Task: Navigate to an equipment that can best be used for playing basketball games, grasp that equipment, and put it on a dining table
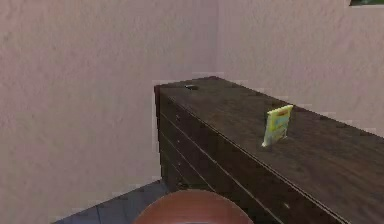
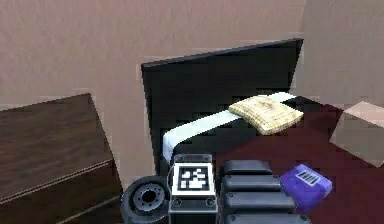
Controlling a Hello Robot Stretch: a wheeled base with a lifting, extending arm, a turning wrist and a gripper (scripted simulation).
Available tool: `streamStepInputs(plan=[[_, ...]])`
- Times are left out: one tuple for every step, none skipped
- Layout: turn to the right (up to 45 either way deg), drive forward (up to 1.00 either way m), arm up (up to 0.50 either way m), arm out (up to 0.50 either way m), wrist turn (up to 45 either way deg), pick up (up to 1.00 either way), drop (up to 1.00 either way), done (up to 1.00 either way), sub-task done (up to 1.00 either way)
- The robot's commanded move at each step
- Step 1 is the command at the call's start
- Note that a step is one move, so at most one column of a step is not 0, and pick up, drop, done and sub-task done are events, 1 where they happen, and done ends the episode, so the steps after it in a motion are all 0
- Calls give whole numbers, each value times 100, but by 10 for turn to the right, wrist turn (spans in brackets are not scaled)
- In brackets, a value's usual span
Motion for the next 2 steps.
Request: streamStepInputs(plan=[[-240, 0, 0, 0, 0, 0, 0, 0, 0], [0, 5, 0, 0, 0, 0, 0, 0, 0]])
